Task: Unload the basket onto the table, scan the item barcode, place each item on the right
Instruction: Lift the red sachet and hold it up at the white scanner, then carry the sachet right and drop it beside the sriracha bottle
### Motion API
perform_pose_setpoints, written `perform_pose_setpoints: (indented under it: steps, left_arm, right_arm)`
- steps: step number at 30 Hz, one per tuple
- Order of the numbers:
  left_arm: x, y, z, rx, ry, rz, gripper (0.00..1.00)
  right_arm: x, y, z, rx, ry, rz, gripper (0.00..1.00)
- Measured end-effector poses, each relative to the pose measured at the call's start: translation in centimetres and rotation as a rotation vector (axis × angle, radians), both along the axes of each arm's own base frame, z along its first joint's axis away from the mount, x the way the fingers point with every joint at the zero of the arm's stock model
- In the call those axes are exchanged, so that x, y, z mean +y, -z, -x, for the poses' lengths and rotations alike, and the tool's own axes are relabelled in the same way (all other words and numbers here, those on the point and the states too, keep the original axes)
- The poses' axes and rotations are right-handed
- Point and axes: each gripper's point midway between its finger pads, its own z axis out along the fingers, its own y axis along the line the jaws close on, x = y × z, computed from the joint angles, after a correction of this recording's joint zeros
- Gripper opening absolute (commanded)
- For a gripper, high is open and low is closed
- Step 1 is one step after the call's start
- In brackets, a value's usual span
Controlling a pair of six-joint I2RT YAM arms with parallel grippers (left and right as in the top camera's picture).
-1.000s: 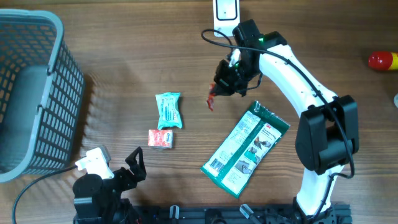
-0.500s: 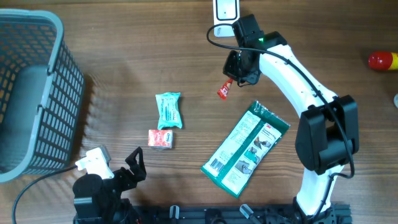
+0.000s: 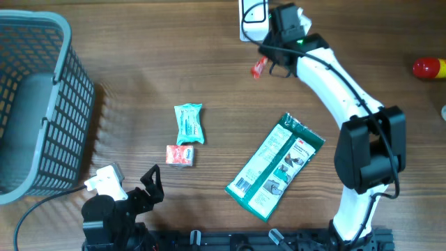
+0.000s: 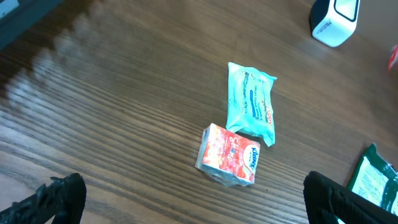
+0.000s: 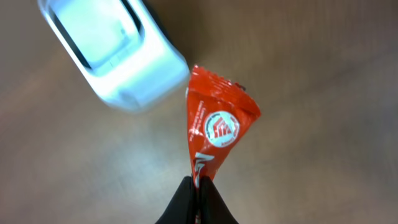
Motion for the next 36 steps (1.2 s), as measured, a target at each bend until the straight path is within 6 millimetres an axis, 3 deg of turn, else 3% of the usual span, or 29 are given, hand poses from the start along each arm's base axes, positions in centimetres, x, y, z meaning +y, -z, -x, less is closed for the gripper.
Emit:
perform_pose_setpoints:
  steps: [4, 7, 10, 16, 24, 30, 33, 36]
  left_arm:
    - [0.0, 0.0, 0.0, 0.0, 0.0, 0.0, 1.0]
    - [0.0, 0.0, 0.0, 0.0, 0.0, 0.0, 1.0]
    - [0.0, 0.0, 0.0, 0.0, 0.0, 0.0, 1.0]
    - [0.0, 0.0, 0.0, 0.0, 0.0, 0.0, 1.0]
    - [0.0, 0.0, 0.0, 0.0, 0.0, 0.0, 1.0]
    - [0.0, 0.0, 0.0, 0.0, 0.0, 0.0, 1.0]
    - [0.0, 0.0, 0.0, 0.0, 0.0, 0.0, 1.0]
    - [0.0, 0.0, 0.0, 0.0, 0.0, 0.0, 1.0]
  right_arm:
    - [-1.4, -2.0, -3.4, -0.123, 0.029, 0.005, 0.05]
    - [-2.1, -3.1, -7.4, -0.211, 0.057, 0.037, 0.05]
    - [-1.4, -3.1, -11.5, -0.277, 0.052, 0.062, 0.05]
    - [-0.4, -2.6, -16.0, -0.379, 0.06, 0.065, 0.05]
    - [-0.4, -2.5, -16.8, -0.414, 0.068, 0.063, 0.05]
    - [-2.3, -1.4, -14.9, -0.272, 0.094, 0.148, 0.05]
    - [-5.3, -0.4, -13.3, -0.164, 0.136, 0.221, 0.05]
    - [-11.4, 1.9, -10.5, 0.012, 0.231, 0.289, 0.05]
